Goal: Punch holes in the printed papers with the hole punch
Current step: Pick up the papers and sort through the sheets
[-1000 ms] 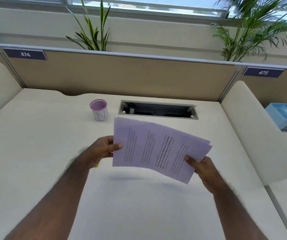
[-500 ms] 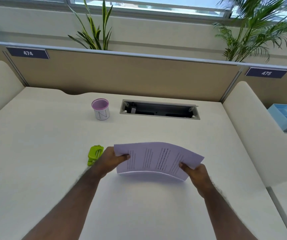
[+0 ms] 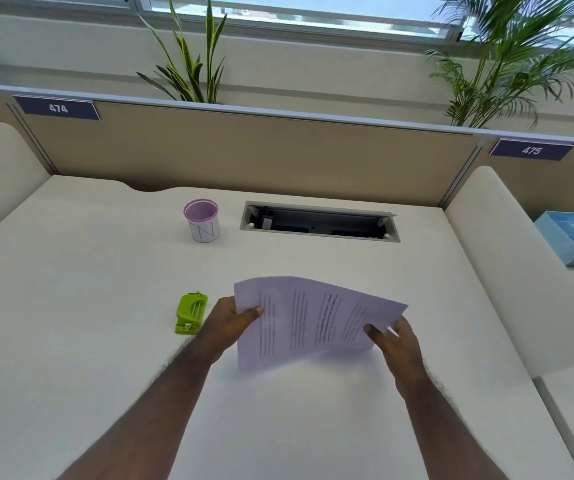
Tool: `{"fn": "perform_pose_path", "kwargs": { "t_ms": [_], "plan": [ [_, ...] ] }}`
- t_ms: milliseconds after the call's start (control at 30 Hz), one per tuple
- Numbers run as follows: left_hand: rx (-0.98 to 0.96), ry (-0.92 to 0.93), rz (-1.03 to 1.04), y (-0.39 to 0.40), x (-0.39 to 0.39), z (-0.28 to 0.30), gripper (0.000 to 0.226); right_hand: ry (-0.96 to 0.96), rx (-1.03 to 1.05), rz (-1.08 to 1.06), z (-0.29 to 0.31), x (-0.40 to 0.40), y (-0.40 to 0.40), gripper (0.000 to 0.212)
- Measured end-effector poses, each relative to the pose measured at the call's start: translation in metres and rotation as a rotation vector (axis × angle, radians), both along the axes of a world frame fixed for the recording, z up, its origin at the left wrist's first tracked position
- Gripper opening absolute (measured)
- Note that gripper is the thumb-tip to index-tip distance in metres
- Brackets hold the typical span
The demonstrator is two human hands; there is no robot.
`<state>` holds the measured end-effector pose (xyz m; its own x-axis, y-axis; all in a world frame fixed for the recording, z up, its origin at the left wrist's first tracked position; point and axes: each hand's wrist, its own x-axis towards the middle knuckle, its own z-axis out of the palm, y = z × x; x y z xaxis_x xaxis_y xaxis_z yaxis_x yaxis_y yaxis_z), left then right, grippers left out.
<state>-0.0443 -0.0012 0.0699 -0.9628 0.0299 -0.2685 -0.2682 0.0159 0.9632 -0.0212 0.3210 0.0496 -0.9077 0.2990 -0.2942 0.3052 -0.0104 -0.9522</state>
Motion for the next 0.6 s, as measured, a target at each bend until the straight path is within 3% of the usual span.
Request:
{"fn": "perform_pose_path", "kwargs": {
  "t_ms": [67, 167, 267, 400, 600],
  "plan": [
    [0.109, -0.047, 0.079, 0.004, 0.002, 0.002, 0.017, -0.223, -0.02, -0.089, -0.004, 0.007, -0.004, 0.082],
    [0.301, -0.163, 0.195, 0.02, 0.011, 0.003, 0.022, -0.44, -0.344, 0.081, -0.01, 0.02, -0.022, 0.072],
    [0.437, -0.264, 0.156, 0.032, 0.023, -0.001, 0.026, -0.292, -0.532, 0.096, -0.008, 0.021, -0.039, 0.05],
    [0.488, -0.308, -0.012, 0.019, 0.026, -0.002, 0.032, -0.131, -0.41, -0.011, 0.004, 0.01, -0.036, 0.042],
    [0.239, -0.254, -0.254, -0.018, -0.004, 0.023, 0.048, 0.035, -0.184, 0.17, 0.05, -0.003, -0.014, 0.033]
  ]
}}
